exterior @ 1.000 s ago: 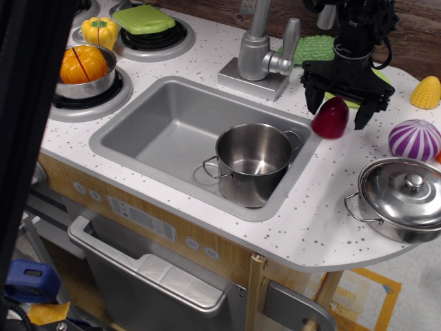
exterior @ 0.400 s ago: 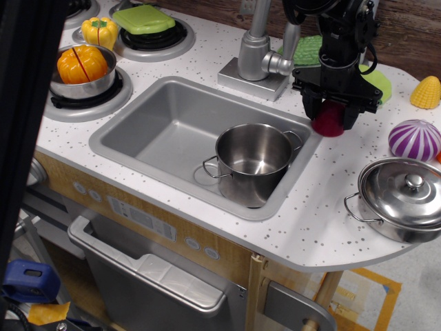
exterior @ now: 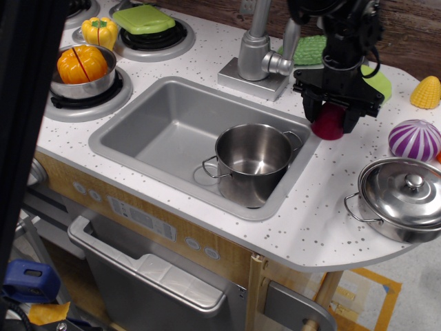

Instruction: Put sweet potato in pot which is in sink

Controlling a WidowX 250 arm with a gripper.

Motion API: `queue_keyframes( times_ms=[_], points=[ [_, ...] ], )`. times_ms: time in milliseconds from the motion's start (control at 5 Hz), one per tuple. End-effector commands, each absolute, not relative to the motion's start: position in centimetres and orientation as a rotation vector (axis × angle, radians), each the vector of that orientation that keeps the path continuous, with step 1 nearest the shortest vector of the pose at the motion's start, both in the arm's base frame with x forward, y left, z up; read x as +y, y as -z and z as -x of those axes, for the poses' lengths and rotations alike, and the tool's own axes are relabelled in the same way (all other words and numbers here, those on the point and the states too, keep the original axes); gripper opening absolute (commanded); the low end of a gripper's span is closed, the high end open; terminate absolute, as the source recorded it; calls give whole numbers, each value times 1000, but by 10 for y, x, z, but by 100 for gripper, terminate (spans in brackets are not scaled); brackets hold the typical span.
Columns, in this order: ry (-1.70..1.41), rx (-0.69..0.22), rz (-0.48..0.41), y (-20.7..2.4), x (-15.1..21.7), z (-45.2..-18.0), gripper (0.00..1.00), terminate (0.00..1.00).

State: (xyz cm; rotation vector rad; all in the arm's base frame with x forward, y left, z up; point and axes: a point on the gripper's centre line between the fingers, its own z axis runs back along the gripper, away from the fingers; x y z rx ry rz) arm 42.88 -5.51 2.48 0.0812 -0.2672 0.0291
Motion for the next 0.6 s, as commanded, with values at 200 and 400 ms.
queue_keyframes(
  times_ms=[200,400],
  points=[
    [-51,-377,-279,-105,-42,-403,0,0],
    [-64,-361,-257,-102,-23,-384,0,0]
  ],
)
